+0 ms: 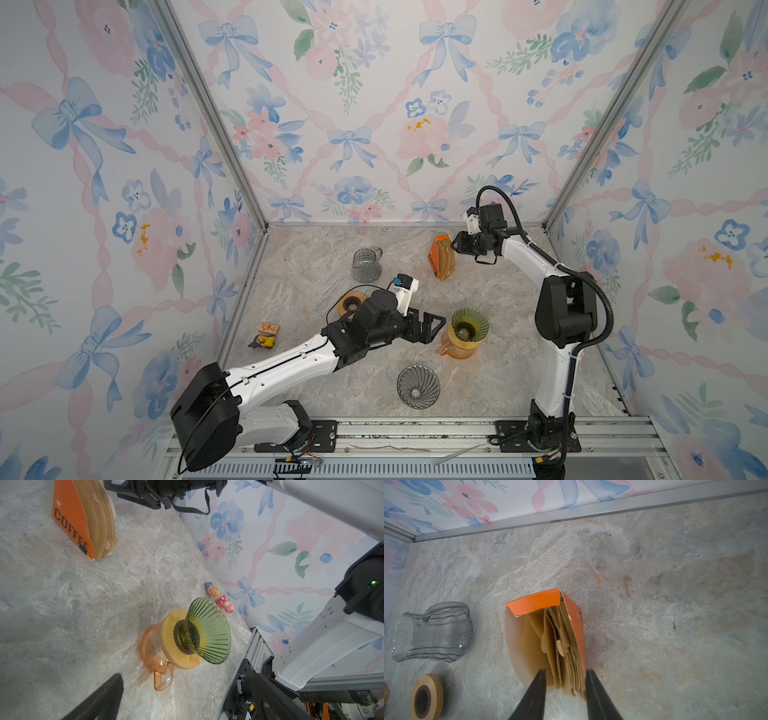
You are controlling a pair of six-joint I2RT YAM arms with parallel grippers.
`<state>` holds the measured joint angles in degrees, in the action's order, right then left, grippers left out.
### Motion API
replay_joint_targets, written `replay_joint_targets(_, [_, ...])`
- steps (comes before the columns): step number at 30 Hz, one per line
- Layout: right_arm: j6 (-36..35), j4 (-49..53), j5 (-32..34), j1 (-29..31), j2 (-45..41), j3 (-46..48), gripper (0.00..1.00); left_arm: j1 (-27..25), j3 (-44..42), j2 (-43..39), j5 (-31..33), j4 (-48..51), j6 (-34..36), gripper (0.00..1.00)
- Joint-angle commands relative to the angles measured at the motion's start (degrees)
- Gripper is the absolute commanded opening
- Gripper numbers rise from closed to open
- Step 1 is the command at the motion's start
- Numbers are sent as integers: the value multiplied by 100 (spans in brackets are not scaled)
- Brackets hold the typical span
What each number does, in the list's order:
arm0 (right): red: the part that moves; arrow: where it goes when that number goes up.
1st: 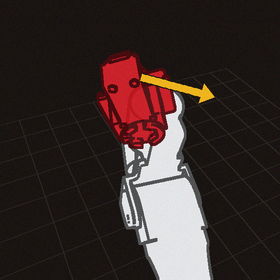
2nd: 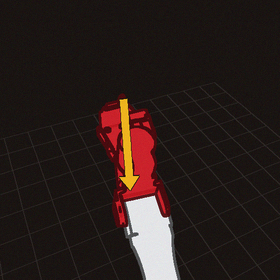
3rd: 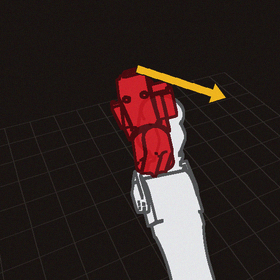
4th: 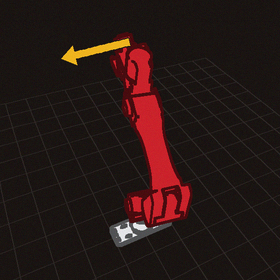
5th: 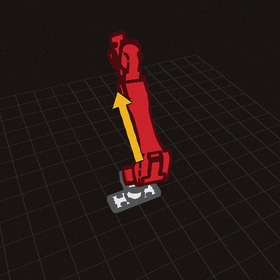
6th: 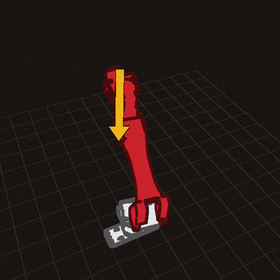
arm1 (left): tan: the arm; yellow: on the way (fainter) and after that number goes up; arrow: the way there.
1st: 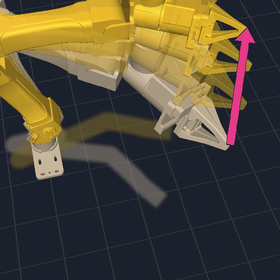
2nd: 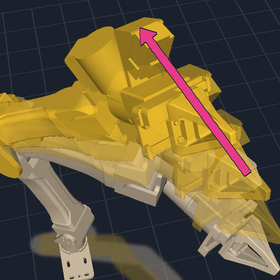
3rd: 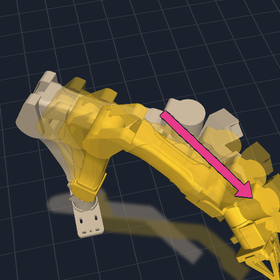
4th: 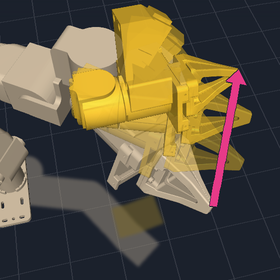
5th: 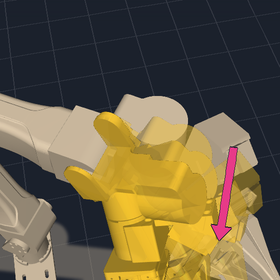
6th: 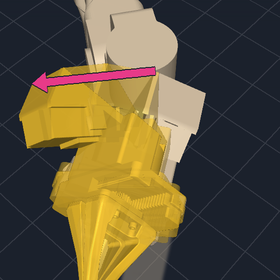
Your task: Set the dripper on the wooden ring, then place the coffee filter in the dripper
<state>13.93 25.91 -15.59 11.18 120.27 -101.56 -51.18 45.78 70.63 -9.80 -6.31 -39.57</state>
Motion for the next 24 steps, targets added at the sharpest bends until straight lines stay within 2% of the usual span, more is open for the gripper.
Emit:
replay_joint_targets(1, [83,87,83,-54,216,-291,34,24,149,29,-70,-273,-54,98])
replay_joint_targets(16, [115,283,67,-39,741,-741,23,15,50,118,-120,-475,-139,98])
replay_joint_targets(24, [59,267,78,22,766,-638,16,5,2,109,-100,-471,-147,98])
